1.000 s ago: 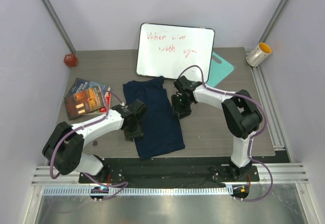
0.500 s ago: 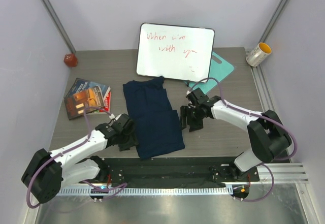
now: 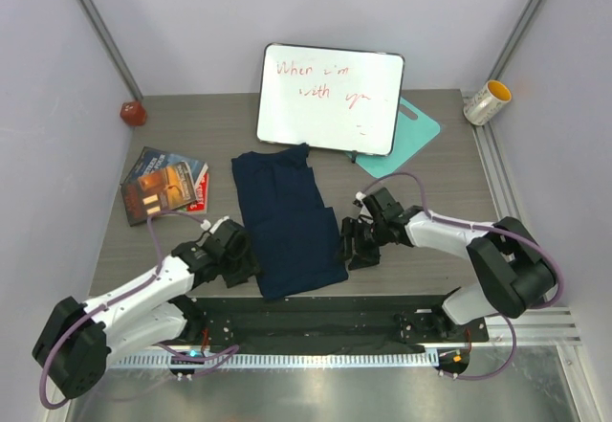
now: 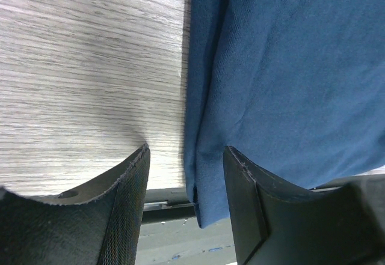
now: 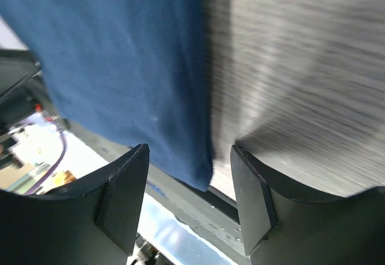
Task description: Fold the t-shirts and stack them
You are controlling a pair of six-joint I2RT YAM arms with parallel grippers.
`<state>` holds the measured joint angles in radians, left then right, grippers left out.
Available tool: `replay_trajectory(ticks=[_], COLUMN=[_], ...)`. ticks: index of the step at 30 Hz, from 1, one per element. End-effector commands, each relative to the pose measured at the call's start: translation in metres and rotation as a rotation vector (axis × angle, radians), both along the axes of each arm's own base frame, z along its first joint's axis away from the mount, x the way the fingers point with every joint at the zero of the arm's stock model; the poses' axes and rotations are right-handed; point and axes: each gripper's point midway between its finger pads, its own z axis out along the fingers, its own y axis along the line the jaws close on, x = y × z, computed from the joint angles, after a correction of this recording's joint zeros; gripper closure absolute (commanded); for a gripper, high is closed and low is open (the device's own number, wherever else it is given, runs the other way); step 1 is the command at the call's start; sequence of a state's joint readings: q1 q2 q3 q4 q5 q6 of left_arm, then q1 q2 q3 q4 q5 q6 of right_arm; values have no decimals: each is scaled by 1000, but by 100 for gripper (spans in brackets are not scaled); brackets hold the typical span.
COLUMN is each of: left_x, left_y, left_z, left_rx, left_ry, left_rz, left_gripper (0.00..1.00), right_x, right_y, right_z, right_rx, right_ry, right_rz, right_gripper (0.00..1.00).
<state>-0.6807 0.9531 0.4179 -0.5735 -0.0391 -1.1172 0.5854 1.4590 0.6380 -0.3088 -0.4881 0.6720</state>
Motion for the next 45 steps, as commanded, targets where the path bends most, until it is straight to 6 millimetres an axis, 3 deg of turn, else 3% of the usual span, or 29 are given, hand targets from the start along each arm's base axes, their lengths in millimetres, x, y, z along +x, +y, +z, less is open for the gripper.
replay_trajectory(ticks=[1, 13, 25, 28, 29, 31, 32, 34, 36, 40, 43, 45], left_x=[-14, -9, -23, -25, -25, -27, -25, -25, -22, -17, -5, 3], left_y=[8, -9, -17, -18, -18, -17, -18, -18, -20, -16, -17, -13], left_z=[-16, -28, -47, -44, -43, -41, -38, -34, -27, -10, 14, 23], left_rx=[20, 19, 82, 68, 62, 60, 49, 48, 37, 75, 94, 123], left_ry=[50, 70, 103, 98, 94, 93, 81, 77, 58, 41, 0, -30], left_rz=[18, 0, -19, -29, -31, -31, -31, -32, -36, -36, -19, 1], left_gripper=[46, 46, 51, 62, 69, 77, 85, 92, 100, 100, 100, 100], right_x=[-11, -19, -24, -25, -26, -26, -26, -24, -22, -16, -11, -5], right_y=[-2, -1, 6, 7, 8, 10, 12, 13, 15, 18, 25, 33], right_z=[-16, -24, -30, -30, -30, -26, -23, -18, -12, 0, 12, 28], right_rx=[15, 37, 59, 61, 63, 76, 85, 89, 84, 74, 94, 134], right_ry=[27, 50, 86, 90, 92, 96, 93, 90, 90, 101, 110, 102], right_rz=[-9, -14, -21, -22, -19, -22, -17, -19, -14, -17, -32, -40], right_gripper=[37, 37, 42, 57, 69, 83, 87, 97, 99, 99, 99, 99])
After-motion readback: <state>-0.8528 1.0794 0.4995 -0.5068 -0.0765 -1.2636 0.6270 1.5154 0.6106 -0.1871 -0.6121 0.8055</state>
